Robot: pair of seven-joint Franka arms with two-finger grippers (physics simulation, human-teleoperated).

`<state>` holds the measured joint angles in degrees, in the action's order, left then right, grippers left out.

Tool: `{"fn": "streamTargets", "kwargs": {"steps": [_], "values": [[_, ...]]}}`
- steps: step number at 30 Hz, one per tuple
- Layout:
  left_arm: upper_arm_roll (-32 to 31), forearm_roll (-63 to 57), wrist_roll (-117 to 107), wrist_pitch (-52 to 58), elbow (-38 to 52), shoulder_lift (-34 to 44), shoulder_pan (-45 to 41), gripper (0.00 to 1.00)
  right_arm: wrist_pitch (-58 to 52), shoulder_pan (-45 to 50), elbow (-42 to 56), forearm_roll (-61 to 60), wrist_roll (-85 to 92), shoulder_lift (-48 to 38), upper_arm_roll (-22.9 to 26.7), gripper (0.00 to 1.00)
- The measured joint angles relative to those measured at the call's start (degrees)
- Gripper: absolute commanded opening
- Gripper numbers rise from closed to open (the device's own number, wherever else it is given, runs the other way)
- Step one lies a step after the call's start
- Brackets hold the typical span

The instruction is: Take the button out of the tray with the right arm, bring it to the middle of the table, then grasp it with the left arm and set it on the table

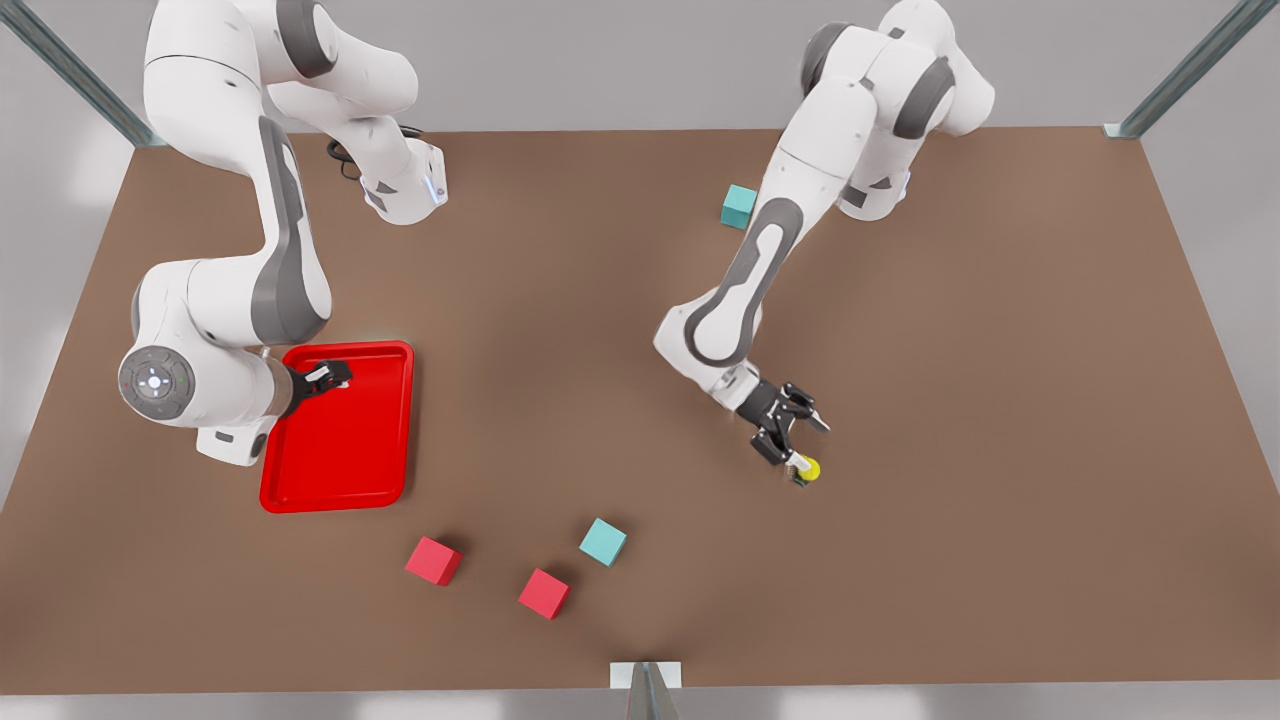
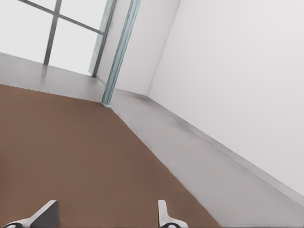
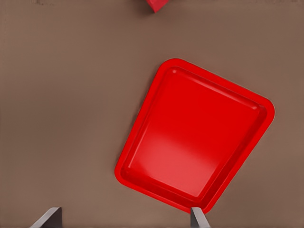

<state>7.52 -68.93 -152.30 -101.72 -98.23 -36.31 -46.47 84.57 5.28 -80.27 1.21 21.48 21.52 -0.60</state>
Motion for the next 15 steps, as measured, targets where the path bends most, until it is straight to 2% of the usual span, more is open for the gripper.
{"fn": "streamTargets", "kwargs": {"steps": [2, 4, 6, 7, 9, 12, 15], "values": [[1.53, 22.68, 11.43, -1.68, 1.68, 4.22, 0.96, 1.0, 0.13, -0.01, 0.0, -0.01, -0.03, 0.0, 0.02, 1.0], [2.39, 47.04, 25.02, 0.06, 8.34, 4.67, 9.46, 1.0, 0.28, -0.01, 0.04, 0.02, -0.06, 0.0, 0.05, 1.0], [2.67, 61.34, 38.26, 5.75, 18.49, 4.62, 19.54, 1.0, 0.4, 0.0, 0.1, 0.03, -0.08, 0.0, 0.04, 1.0], [2.79, 65.22, 44.38, 9.33, 24.02, 5.22, 23.06, 1.0, 0.45, -0.01, 0.14, 0.04, -0.09, 0.0, 0.03, 1.0], [2.63, 67.98, 56.09, 15.69, 28.0, 12.37, 26.99, 1.0, 0.55, 0.05, 0.12, -0.01, -0.12, 0.0, -0.01, 1.0], [2.26, 68.69, 72.59, 19.33, 16.4, 29.84, 29.3, 1.0, 0.66, 0.12, 0.22, -0.05, -0.14, -0.28, -0.39, 1.0], [1.78, 68.39, 86.91, 19.53, 10.2, 35.09, 30.87, 1.0, 0.82, 0.16, 0.36, 0.31, -0.17, -0.34, -0.54, 1.0]]}}
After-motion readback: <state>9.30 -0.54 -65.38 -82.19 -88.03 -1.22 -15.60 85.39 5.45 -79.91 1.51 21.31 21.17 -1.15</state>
